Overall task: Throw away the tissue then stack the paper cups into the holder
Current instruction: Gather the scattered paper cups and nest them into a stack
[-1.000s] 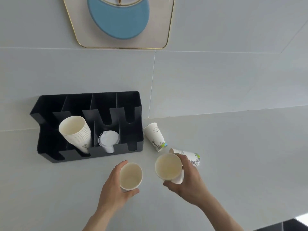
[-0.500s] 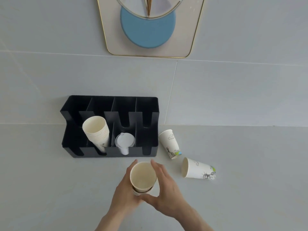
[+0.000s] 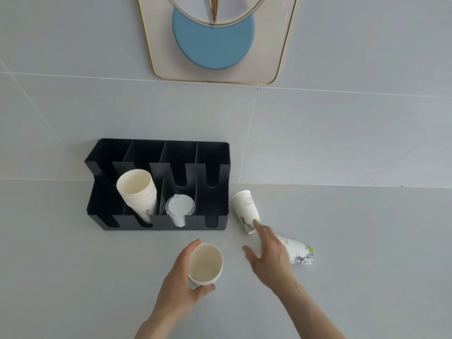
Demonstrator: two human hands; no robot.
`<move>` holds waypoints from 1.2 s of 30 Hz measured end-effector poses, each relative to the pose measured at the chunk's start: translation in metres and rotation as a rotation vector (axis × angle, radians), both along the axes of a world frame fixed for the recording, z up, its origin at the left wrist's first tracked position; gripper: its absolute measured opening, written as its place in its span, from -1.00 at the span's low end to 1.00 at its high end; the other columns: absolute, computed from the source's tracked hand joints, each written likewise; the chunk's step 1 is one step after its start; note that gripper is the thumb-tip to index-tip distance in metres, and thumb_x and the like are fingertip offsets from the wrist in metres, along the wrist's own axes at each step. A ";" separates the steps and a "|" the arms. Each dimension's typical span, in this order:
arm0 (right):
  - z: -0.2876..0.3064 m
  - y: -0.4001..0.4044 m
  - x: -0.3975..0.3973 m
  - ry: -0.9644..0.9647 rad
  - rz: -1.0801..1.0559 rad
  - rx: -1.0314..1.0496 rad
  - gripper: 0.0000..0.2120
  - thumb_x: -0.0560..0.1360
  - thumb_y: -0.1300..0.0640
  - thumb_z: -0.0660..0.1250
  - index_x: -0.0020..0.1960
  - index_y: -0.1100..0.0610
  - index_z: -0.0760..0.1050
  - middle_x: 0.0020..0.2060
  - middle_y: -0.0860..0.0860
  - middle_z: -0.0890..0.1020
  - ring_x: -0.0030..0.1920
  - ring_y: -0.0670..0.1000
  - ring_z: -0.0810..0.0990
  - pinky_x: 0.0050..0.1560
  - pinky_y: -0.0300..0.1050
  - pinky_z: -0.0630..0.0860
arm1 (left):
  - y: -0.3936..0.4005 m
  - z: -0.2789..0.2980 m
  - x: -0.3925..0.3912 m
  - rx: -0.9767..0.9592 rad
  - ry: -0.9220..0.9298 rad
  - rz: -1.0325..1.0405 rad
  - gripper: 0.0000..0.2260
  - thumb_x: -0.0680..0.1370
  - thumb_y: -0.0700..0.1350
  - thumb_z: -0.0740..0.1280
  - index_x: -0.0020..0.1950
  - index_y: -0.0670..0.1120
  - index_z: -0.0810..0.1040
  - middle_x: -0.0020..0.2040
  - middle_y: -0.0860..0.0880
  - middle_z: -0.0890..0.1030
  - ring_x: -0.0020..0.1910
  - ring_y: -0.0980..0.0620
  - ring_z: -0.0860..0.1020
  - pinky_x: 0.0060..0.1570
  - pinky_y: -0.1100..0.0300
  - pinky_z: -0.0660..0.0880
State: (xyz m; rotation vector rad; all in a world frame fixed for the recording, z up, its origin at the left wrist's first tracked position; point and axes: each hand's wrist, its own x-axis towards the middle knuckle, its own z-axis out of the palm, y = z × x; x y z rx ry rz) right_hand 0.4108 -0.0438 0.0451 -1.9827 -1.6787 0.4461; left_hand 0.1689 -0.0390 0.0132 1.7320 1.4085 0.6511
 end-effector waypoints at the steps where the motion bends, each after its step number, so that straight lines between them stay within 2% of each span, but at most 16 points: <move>1: -0.001 0.003 0.015 -0.067 -0.038 -0.038 -0.29 0.49 0.11 0.46 0.56 0.13 0.25 0.40 0.04 0.49 0.31 0.13 0.50 0.20 0.03 0.50 | -0.001 0.000 0.000 -0.003 0.005 0.002 -0.09 0.29 0.08 0.63 0.49 0.33 0.16 0.42 0.35 0.36 0.34 0.24 0.41 0.23 0.16 0.44; 4: -0.015 0.008 0.049 -0.257 0.022 -0.262 -0.13 0.44 0.19 0.44 0.61 0.17 0.05 0.53 0.07 0.30 0.49 0.13 0.33 0.42 -0.07 0.31 | -0.002 0.000 0.001 -0.013 0.019 0.007 -0.09 0.30 0.06 0.63 0.49 0.33 0.16 0.42 0.34 0.35 0.34 0.22 0.40 0.24 0.15 0.44; 6: -0.027 0.007 0.060 -0.335 0.091 -0.346 -0.07 0.40 0.22 0.45 0.62 0.18 -0.01 0.55 0.05 0.25 0.53 0.10 0.26 0.48 -0.12 0.24 | -0.002 0.000 0.001 -0.020 0.026 0.004 -0.09 0.30 0.06 0.63 0.49 0.33 0.15 0.43 0.32 0.36 0.35 0.21 0.40 0.26 0.14 0.44; 9: -0.044 0.003 0.064 -0.452 0.125 -0.332 -0.05 0.36 0.19 0.50 0.61 0.17 0.07 0.43 0.03 0.40 0.45 0.11 0.37 0.44 -0.08 0.32 | -0.002 0.002 0.001 -0.022 0.032 0.005 -0.08 0.30 0.05 0.63 0.49 0.33 0.14 0.43 0.31 0.36 0.35 0.21 0.40 0.29 0.13 0.44; 11: -0.051 0.000 0.061 -0.545 0.137 -0.304 -0.08 0.35 0.11 0.52 0.59 0.15 0.14 0.31 0.03 0.49 0.32 0.13 0.48 0.31 -0.04 0.43 | -0.002 0.003 0.002 -0.024 0.040 0.012 -0.08 0.30 0.05 0.63 0.48 0.34 0.14 0.42 0.32 0.36 0.34 0.21 0.41 0.28 0.13 0.45; 13: -0.048 -0.001 0.054 -0.552 0.143 -0.271 -0.12 0.35 -0.01 0.52 0.56 0.15 0.22 0.21 0.03 0.52 0.20 0.12 0.53 0.19 -0.04 0.48 | -0.003 0.002 0.003 -0.025 0.039 0.013 -0.08 0.31 0.04 0.63 0.48 0.35 0.13 0.41 0.33 0.36 0.33 0.22 0.41 0.27 0.14 0.44; 16: -0.017 0.002 0.037 -0.315 0.079 -0.149 -0.17 0.32 -0.12 0.52 0.49 0.12 0.33 0.15 0.01 0.54 0.09 0.11 0.57 0.02 -0.05 0.52 | -0.003 0.001 0.003 -0.027 0.038 0.014 -0.08 0.31 0.04 0.63 0.47 0.36 0.13 0.41 0.33 0.36 0.34 0.21 0.41 0.29 0.12 0.45; 18: 0.015 0.003 0.022 0.010 0.022 -0.002 -0.18 0.28 -0.17 0.54 0.45 0.06 0.39 0.14 -0.04 0.56 0.05 0.04 0.59 -0.03 -0.07 0.55 | -0.003 0.001 0.003 -0.026 0.043 0.018 -0.08 0.31 0.05 0.63 0.48 0.36 0.13 0.41 0.35 0.35 0.33 0.21 0.41 0.29 0.12 0.45; 20: 0.047 0.003 0.010 0.396 0.009 0.098 -0.22 0.27 -0.17 0.55 0.42 0.04 0.42 0.18 -0.10 0.60 0.11 -0.06 0.62 0.06 -0.14 0.58 | -0.003 0.001 0.003 -0.024 0.043 0.021 -0.08 0.30 0.05 0.63 0.46 0.39 0.12 0.40 0.37 0.35 0.31 0.21 0.42 0.26 0.15 0.43; 22: 0.070 0.002 -0.002 0.721 0.064 0.108 -0.33 0.35 0.01 0.61 0.39 0.02 0.44 0.17 -0.12 0.64 0.18 -0.05 0.63 0.13 -0.17 0.60 | -0.003 0.001 0.004 -0.025 0.042 0.019 -0.09 0.30 0.05 0.63 0.43 0.43 0.12 0.38 0.37 0.37 0.28 0.20 0.43 0.23 0.16 0.44; 24: 0.076 0.001 -0.016 0.828 0.121 0.078 -0.38 0.40 0.17 0.61 0.38 0.01 0.44 0.14 -0.12 0.66 0.20 -0.04 0.64 0.16 -0.17 0.60 | -0.002 0.001 0.004 -0.023 0.034 0.014 -0.10 0.29 0.05 0.64 0.42 0.41 0.14 0.36 0.33 0.41 0.27 0.18 0.46 0.21 0.15 0.47; 28: 0.048 -0.001 -0.043 0.638 0.169 0.034 -0.19 0.33 -0.05 0.58 0.49 0.06 0.35 0.25 -0.05 0.58 0.28 0.01 0.58 0.24 0.01 0.60 | -0.002 0.002 0.003 -0.030 0.000 0.019 -0.13 0.25 0.05 0.64 0.40 0.35 0.22 0.30 0.31 0.50 0.26 0.23 0.51 0.18 0.19 0.52; 30: 0.033 -0.003 -0.050 0.540 0.214 0.019 -0.14 0.34 -0.08 0.56 0.54 0.05 0.29 0.25 -0.07 0.55 0.28 -0.02 0.55 0.25 0.00 0.58 | -0.002 0.004 0.004 -0.037 0.001 0.031 -0.16 0.24 0.07 0.64 0.34 0.40 0.21 0.27 0.33 0.51 0.22 0.28 0.52 0.14 0.22 0.55; 33: 0.022 -0.008 -0.054 0.393 0.314 0.005 -0.10 0.38 -0.18 0.52 0.59 0.02 0.20 0.32 -0.13 0.48 0.32 -0.12 0.49 0.31 -0.11 0.50 | -0.005 0.007 0.005 -0.047 -0.021 0.057 -0.08 0.23 0.10 0.63 0.37 0.45 0.10 0.23 0.41 0.49 0.15 0.43 0.49 0.02 0.36 0.49; 34: 0.019 -0.009 -0.054 0.351 0.342 -0.009 -0.09 0.38 -0.24 0.50 0.59 0.02 0.20 0.37 -0.15 0.45 0.35 -0.14 0.47 0.33 -0.12 0.47 | -0.005 0.007 0.006 -0.056 -0.029 0.068 -0.02 0.22 0.12 0.61 0.41 0.46 0.04 0.22 0.43 0.48 0.12 0.42 0.51 0.00 0.35 0.48; 36: 0.012 -0.012 -0.053 0.272 0.383 -0.045 -0.08 0.39 -0.33 0.45 0.59 0.01 0.20 0.46 -0.16 0.39 0.41 -0.13 0.43 0.38 -0.11 0.44 | -0.006 0.007 0.006 -0.068 -0.022 0.076 0.06 0.21 0.14 0.57 0.44 0.50 -0.10 0.18 0.39 0.53 0.08 0.27 0.57 0.01 0.26 0.54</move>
